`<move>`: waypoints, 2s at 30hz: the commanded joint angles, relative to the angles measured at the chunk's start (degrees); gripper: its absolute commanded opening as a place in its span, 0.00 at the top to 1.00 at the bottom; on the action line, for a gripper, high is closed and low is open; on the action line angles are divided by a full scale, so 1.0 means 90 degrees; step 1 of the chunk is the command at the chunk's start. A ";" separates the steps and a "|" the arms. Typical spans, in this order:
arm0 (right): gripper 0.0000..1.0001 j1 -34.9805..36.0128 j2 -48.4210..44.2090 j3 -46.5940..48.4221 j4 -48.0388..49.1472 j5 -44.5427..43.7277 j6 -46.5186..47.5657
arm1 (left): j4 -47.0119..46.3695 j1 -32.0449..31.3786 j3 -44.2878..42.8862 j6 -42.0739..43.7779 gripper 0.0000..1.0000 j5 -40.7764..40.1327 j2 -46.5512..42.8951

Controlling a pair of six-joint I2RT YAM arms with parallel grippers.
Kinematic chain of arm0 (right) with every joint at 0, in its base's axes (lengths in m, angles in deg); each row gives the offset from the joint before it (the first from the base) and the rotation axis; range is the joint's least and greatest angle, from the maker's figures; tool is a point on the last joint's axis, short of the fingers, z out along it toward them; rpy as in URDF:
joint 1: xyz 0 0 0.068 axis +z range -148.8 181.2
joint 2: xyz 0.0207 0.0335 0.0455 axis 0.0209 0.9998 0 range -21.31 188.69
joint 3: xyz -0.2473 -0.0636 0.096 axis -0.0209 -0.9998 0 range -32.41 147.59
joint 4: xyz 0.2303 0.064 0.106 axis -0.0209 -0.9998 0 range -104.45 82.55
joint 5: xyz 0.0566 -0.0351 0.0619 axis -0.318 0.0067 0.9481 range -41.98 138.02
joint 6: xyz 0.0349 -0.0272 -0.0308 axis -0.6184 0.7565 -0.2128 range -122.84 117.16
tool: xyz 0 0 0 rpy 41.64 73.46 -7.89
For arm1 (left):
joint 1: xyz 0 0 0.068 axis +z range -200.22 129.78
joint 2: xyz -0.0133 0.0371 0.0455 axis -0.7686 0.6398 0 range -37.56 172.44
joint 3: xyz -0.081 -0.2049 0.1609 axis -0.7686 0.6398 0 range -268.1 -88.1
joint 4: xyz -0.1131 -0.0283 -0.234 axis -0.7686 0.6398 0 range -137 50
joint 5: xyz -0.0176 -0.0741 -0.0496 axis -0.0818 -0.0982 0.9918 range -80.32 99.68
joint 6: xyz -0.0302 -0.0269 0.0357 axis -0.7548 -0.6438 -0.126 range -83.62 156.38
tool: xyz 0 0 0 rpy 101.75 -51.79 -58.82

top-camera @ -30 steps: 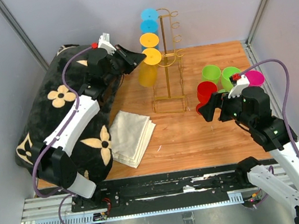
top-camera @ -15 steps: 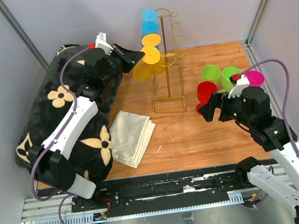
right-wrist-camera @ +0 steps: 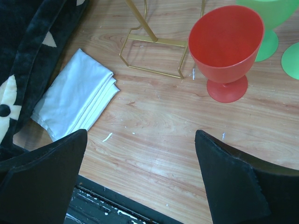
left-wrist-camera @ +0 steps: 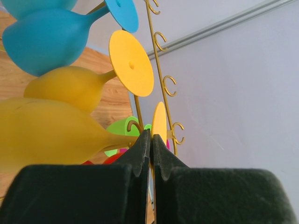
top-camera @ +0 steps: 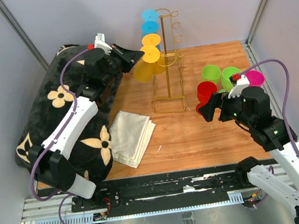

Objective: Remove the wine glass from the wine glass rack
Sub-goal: Pick up the wine glass from the wine rack.

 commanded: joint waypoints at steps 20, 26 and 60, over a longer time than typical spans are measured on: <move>0.02 -0.0060 -0.0126 0.0085 -0.0353 -0.0375 0.0225 | 0.0087 0.0084 -0.0212 -0.0009 1.00 -0.0221 -0.0317; 0.01 -0.0055 -0.0111 0.0070 -0.0358 -0.0352 0.0197 | 0.0077 0.0086 -0.0218 -0.0005 1.00 -0.0242 -0.0338; 0.01 -0.0060 -0.0125 0.0077 -0.0360 -0.0361 0.0160 | 0.0457 0.0105 -0.0513 0.0402 0.99 -0.0539 -0.0353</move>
